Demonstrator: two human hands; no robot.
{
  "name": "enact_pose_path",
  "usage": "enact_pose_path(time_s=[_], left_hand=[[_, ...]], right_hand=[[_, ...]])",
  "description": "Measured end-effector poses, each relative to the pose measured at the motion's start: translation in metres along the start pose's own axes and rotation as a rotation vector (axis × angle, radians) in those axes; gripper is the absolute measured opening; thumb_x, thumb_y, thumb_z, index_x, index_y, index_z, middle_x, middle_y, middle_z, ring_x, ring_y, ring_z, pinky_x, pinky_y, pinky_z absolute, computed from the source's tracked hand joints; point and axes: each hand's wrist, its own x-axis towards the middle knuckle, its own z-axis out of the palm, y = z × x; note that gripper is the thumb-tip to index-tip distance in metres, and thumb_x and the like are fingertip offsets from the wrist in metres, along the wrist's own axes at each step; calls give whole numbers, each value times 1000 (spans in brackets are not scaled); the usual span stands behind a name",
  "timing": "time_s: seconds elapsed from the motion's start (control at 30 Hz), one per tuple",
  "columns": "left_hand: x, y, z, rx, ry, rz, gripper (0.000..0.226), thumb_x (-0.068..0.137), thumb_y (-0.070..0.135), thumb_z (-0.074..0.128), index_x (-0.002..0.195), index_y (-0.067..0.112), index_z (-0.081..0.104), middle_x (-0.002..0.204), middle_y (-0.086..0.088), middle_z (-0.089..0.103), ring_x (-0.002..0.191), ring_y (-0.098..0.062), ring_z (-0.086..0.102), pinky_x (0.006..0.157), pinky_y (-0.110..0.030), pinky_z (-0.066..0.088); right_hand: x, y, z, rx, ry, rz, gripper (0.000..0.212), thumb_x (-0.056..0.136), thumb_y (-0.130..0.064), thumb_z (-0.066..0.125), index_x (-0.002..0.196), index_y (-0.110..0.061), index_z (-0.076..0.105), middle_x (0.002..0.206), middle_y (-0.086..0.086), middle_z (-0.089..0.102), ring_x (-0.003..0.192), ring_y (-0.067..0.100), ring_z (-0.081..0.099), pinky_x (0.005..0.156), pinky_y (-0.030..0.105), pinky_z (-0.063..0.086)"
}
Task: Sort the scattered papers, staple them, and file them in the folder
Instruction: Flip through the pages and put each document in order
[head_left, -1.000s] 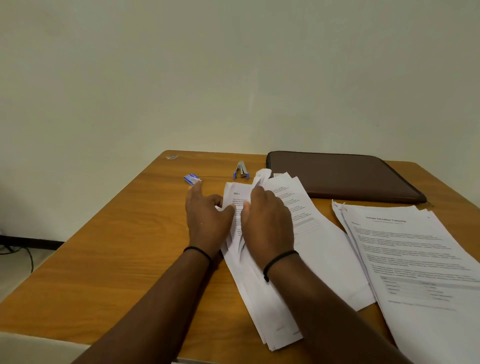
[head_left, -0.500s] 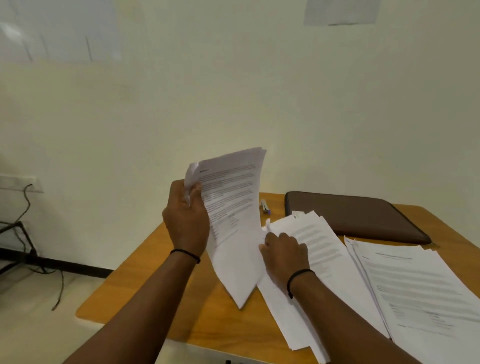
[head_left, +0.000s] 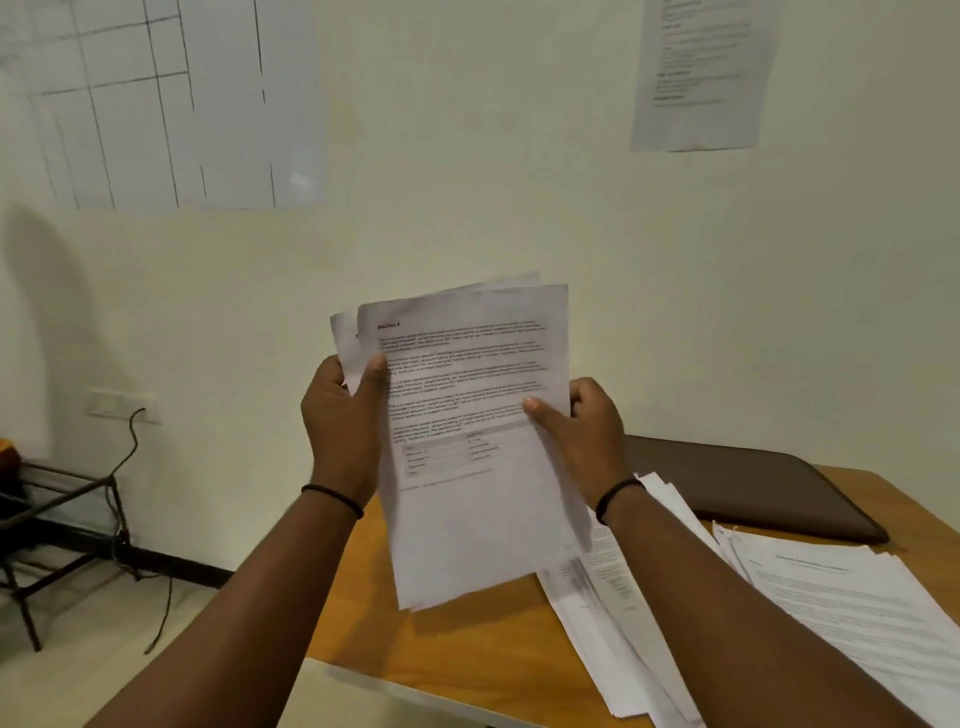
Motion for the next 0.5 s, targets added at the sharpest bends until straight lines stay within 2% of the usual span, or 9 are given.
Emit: enact_pose_path(time_s=[0.07,0.13,0.2,0.27,0.37,0.43,0.5], left_hand=[[-5,3,4,-162,-75,-172,32,96,36,65,101,5,64,95,-5,71,81,-15,67,72,-32,57],[-16,0,12,-328,-192,-327,42,90,44,69,105,5,66,103,-12,72,91,-25,69,79,-39,59],[-32,-5,22,-423,-328,-417,46,91,40,68,115,1,65,115,-17,71,105,-34,68,85,-42,58],[-49,-10,35,-438,-455,-481,42,94,33,60,125,5,64,123,-15,69,113,-34,66,91,-43,54],[-72,-15,56,-442,-586,-569,37,97,28,55,131,13,62,126,-9,69,115,-30,66,98,-45,50],[-82,-25,70,-438,-605,-626,36,97,22,57,132,13,61,126,-8,69,113,-30,67,98,-47,50],[-98,-36,88,-419,-641,-689,35,98,13,56,133,10,59,126,-9,69,112,-32,67,98,-49,50]], right_hand=[[0,3,-14,22,73,-2,43,80,-37,80,68,-11,47,65,-3,49,59,16,43,57,33,40],[-2,4,-31,69,111,39,48,81,-33,80,64,-6,45,62,3,44,60,17,38,57,32,36],[-6,4,-53,101,124,86,46,84,-30,78,69,5,51,64,7,55,61,17,46,57,33,42],[-10,6,-75,102,149,126,37,86,-24,76,76,8,60,72,10,67,64,18,56,61,34,50],[-18,11,-109,80,177,194,20,91,-17,71,73,-9,66,77,2,71,69,16,64,62,27,53],[-25,16,-127,141,138,279,9,94,-16,66,86,-16,70,91,3,74,82,18,70,72,27,57],[-33,27,-148,162,100,373,9,97,-13,62,98,-13,71,98,3,74,87,18,70,79,29,58]])
